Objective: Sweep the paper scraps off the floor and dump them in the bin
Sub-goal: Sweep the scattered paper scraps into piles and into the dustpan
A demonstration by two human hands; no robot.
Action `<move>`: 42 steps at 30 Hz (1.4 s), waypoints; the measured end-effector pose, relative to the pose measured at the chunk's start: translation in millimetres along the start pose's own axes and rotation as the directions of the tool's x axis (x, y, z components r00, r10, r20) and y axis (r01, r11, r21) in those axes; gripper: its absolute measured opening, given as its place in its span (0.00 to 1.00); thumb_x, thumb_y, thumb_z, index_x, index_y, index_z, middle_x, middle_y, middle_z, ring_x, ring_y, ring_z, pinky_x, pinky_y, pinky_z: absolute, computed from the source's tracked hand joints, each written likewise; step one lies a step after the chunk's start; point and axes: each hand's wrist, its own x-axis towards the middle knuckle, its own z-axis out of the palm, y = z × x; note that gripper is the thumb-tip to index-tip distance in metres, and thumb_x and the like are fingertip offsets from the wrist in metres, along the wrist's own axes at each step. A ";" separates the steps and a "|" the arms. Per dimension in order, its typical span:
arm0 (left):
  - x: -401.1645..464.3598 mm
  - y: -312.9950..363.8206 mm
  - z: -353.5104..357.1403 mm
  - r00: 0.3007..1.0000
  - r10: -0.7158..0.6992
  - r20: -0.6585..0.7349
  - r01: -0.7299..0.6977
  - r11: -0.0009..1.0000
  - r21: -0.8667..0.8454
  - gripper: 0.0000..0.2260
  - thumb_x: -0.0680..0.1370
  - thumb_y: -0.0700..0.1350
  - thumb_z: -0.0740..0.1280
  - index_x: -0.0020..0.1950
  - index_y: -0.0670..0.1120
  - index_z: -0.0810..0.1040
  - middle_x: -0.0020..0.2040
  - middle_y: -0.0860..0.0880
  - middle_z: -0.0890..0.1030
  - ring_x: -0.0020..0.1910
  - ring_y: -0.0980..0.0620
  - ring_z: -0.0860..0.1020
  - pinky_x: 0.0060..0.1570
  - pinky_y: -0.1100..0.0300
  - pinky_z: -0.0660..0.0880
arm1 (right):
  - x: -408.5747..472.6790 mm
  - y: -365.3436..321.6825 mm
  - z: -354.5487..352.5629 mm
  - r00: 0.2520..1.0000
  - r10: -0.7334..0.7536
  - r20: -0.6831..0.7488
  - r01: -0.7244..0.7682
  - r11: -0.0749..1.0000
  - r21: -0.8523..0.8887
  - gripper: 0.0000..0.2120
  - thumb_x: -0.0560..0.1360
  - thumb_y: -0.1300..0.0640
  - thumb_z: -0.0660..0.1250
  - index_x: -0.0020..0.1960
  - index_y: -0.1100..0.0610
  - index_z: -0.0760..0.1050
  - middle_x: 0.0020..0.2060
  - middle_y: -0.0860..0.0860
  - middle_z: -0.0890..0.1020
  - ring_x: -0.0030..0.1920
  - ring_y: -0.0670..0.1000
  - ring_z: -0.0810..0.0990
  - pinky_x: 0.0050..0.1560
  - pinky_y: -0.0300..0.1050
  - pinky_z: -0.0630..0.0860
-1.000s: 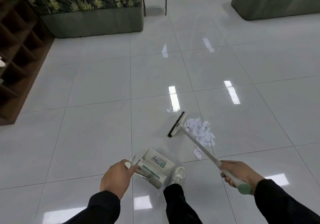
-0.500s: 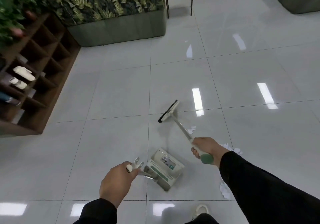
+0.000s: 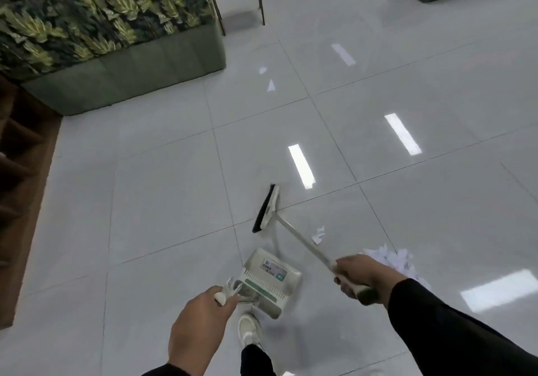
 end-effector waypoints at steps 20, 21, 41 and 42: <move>80.9 79.6 -43.5 0.827 0.427 0.365 -0.511 0.842 0.173 0.17 0.81 0.63 0.62 0.40 0.54 0.78 0.35 0.53 0.80 0.34 0.54 0.76 0.33 0.58 0.68 | -162.1 124.1 -71.6 0.881 0.199 -0.430 -0.143 0.977 0.160 0.07 0.77 0.64 0.60 0.43 0.65 0.75 0.34 0.61 0.80 0.27 0.54 0.74 0.28 0.41 0.71; 69.4 86.1 -36.9 0.814 0.446 0.371 -0.534 0.827 0.176 0.17 0.81 0.63 0.62 0.40 0.55 0.77 0.35 0.53 0.80 0.35 0.53 0.76 0.33 0.58 0.68 | -178.5 137.1 -73.1 0.887 0.184 -0.424 -0.105 0.974 0.203 0.07 0.77 0.63 0.60 0.43 0.65 0.75 0.34 0.60 0.79 0.27 0.54 0.73 0.27 0.41 0.70; -29.1 137.1 38.5 0.784 0.505 0.362 -0.608 0.744 0.277 0.15 0.81 0.64 0.61 0.44 0.57 0.79 0.38 0.55 0.81 0.38 0.56 0.78 0.36 0.59 0.72 | -192.1 253.4 -181.3 0.915 0.226 -0.335 -0.144 0.957 0.253 0.07 0.76 0.64 0.64 0.47 0.67 0.77 0.35 0.61 0.79 0.24 0.53 0.73 0.26 0.40 0.71; -39.5 149.4 46.8 0.774 0.520 0.362 -0.622 0.733 0.276 0.15 0.81 0.64 0.61 0.46 0.57 0.79 0.38 0.55 0.81 0.39 0.55 0.79 0.37 0.58 0.73 | -197.2 262.3 -198.2 0.907 0.226 -0.357 -0.146 0.960 0.237 0.06 0.75 0.65 0.63 0.46 0.67 0.77 0.34 0.61 0.80 0.24 0.54 0.73 0.26 0.40 0.71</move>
